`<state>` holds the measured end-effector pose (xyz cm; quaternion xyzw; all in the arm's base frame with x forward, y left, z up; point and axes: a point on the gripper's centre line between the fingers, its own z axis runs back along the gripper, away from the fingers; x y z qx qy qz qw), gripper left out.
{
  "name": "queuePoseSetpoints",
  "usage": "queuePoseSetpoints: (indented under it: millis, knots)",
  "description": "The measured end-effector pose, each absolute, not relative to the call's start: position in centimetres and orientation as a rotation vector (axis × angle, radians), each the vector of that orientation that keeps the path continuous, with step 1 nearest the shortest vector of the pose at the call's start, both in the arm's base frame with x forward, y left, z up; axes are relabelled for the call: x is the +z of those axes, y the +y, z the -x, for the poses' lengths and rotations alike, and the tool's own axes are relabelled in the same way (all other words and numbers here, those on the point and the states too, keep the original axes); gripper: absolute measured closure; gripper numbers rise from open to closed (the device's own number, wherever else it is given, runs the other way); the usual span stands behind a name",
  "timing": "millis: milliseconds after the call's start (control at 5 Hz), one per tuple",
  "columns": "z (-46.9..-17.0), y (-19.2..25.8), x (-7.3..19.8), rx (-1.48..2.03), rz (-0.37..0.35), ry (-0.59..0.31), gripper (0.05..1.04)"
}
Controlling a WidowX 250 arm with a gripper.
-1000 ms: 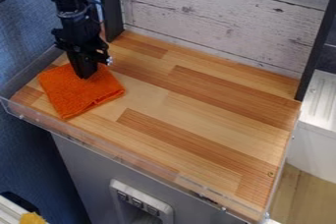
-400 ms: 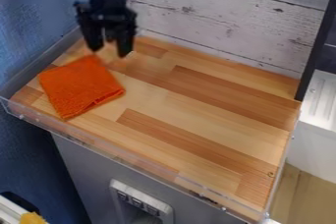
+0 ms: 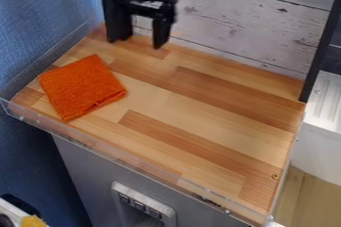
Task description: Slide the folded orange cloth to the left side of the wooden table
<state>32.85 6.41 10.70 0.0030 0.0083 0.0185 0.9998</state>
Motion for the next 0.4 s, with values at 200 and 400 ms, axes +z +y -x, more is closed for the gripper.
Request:
queuePoseSetpoints:
  millis: [200,400]
  knots:
    - [-33.0,4.1,11.6,0.027,-0.022,0.001,0.085]
    - [-33.2,2.5,12.4,0.019,-0.026,-0.023,0.085]
